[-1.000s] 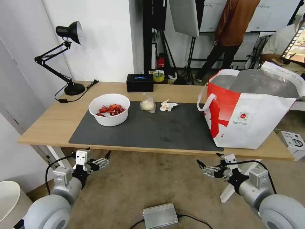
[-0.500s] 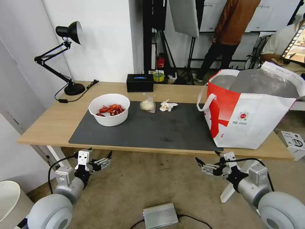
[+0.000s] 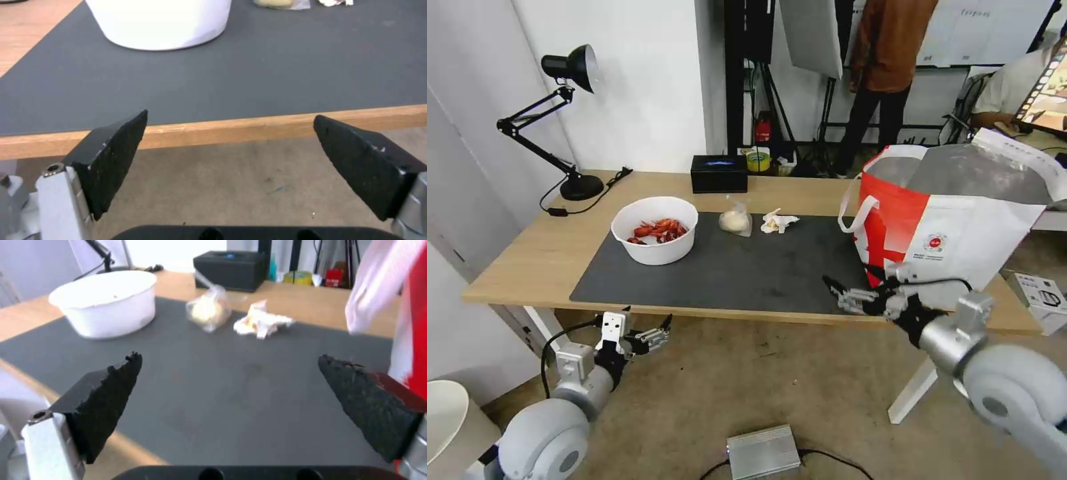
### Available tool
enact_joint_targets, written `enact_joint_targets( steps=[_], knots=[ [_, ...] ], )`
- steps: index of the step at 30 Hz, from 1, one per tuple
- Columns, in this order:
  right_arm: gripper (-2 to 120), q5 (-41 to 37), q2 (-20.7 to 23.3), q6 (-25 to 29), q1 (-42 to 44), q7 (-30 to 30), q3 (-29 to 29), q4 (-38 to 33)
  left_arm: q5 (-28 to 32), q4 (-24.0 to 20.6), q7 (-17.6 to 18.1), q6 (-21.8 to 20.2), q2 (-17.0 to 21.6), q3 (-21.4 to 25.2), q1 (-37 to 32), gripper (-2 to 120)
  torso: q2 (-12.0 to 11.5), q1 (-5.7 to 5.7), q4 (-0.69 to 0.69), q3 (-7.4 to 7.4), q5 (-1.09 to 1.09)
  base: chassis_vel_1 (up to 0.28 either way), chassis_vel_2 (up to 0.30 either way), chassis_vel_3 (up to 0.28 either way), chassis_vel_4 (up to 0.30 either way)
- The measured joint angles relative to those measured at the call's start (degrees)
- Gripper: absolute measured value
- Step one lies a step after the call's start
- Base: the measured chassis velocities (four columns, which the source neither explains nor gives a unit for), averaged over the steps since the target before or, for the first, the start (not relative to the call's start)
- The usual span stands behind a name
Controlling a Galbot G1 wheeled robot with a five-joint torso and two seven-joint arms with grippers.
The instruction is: Pick up the trash from the table and place it into the takeout bag.
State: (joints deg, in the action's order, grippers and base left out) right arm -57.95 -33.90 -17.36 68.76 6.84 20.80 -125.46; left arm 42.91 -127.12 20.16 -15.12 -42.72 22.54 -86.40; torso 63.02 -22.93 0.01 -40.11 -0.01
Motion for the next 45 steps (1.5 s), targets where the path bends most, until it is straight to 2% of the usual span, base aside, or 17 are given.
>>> enact_joint_targets(
  steps=[1, 3, 4, 6, 9, 10, 11, 13, 14, 16, 17, 21, 27, 34, 45],
  knots=[
    [100, 0.0, 0.0, 0.0, 0.0, 0.0, 0.0, 0.0, 0.0, 0.0, 0.0, 0.0, 0.0, 0.0, 0.0, 100, 0.0, 0.00, 0.00, 0.00, 0.00, 0.000, 0.000, 0.000, 0.000],
    [100, -0.9, -0.3, -0.8, -9.9, 1.0, -7.4, 4.0, 0.0, -1.2, 1.2, -0.1, -0.2, 0.2, -0.5, 100, 0.0, 0.01, 0.00, 0.00, 0.01, 0.000, 0.000, 0.000, 0.000],
    [100, -0.9, -0.3, -0.8, -9.9, 1.0, -7.4, 4.0, 0.0, -1.2, 1.2, -0.1, -0.2, 0.2, -0.5, 100, 0.0, 0.01, 0.00, 0.00, 0.01, 0.000, 0.000, 0.000, 0.000],
    [100, -1.1, -1.2, -1.4, -15.6, 1.8, -11.6, 6.6, 0.1, -1.8, 1.6, -0.2, -0.3, 0.4, -0.6, 100, 0.0, 0.01, 0.00, 0.00, 0.02, 0.000, 0.000, 0.000, 0.000],
    [100, -1.1, -1.3, -1.4, -15.9, 1.9, -11.8, 6.8, 0.1, -1.9, 1.6, -0.2, -0.3, 0.4, -0.6, 100, 0.0, 0.00, -0.01, 0.00, 0.01, 0.000, 0.000, 0.000, 0.000],
    [100, -1.1, -2.9, -2.1, -21.2, 3.0, -16.7, 9.7, 0.3, -2.3, 2.0, -0.6, -0.4, 0.7, -0.6, 100, 0.0, 0.00, 0.00, 0.00, 0.00, 0.000, 0.000, 0.000, 0.000],
    [100, -1.0, -3.4, -2.2, -22.5, 3.3, -18.0, 10.5, 0.4, -2.5, 2.1, -0.6, -0.4, 0.8, -0.6, 100, 0.0, 0.00, 0.00, 0.00, 0.01, 0.000, 0.000, 0.000, 0.000],
    [100, -0.1, -6.4, -3.3, -29.2, 5.7, -24.3, 14.2, 0.5, -3.0, 2.3, -0.8, -0.5, 1.3, -1.1, 100, 0.0, 0.00, -0.01, 0.00, 0.01, 0.000, 0.000, 0.000, 0.000],
    [100, -0.1, -6.4, -3.3, -29.2, 5.7, -24.3, 14.2, 0.5, -3.0, 2.3, -0.8, -0.5, 1.3, -1.1, 100, 0.0, 0.00, -0.01, 0.00, 0.01, 0.000, 0.000, 0.000, 0.000],
    [100, 0.3, -9.1, -5.5, -35.0, 10.4, -29.2, 16.6, 0.5, -3.2, 2.4, -0.8, -0.7, 1.7, -1.4, 100, 0.0, 0.00, 0.00, 0.00, -0.01, 0.000, 0.000, 0.000, 0.000],
    [100, 0.3, -9.1, -5.5, -35.0, 10.4, -29.2, 16.6, 0.5, -3.2, 2.4, -0.8, -0.7, 1.7, -1.4, 100, 0.0, 0.00, 0.00, 0.00, -0.01, 0.000, 0.000, 0.000, 0.000],
    [100, 0.2, -13.2, -9.5, -41.9, 17.8, -34.5, 20.1, 0.5, -3.2, 2.5, -0.9, -0.9, 1.8, -1.5, 100, 0.0, 0.00, 0.00, 0.00, 0.00, 0.000, 0.000, 0.000, 0.000],
    [100, -0.7, -17.2, -12.2, -45.7, 21.8, -37.2, 24.0, 0.5, -3.2, 2.5, -0.9, -1.0, 2.0, -1.6, 100, 0.0, 0.00, -0.01, 0.00, 0.00, 0.000, 0.000, 0.000, 0.000],
    [100, -2.1, -24.5, -13.8, -50.9, 25.4, -40.1, 33.1, 0.5, -3.0, 2.5, -0.9, -1.1, 2.1, -1.6, 100, 0.0, 0.00, 0.00, 0.00, 0.00, 0.000, 0.000, 0.000, 0.000],
    [100, -2.8, -30.8, -15.2, -55.3, 26.6, -40.3, 42.9, 0.5, -2.9, 2.6, -0.9, -1.4, 1.9, -1.6, 100, 0.0, 0.01, -0.01, 0.01, 0.00, 0.000, 0.000, 0.000, 0.000]
  ],
)
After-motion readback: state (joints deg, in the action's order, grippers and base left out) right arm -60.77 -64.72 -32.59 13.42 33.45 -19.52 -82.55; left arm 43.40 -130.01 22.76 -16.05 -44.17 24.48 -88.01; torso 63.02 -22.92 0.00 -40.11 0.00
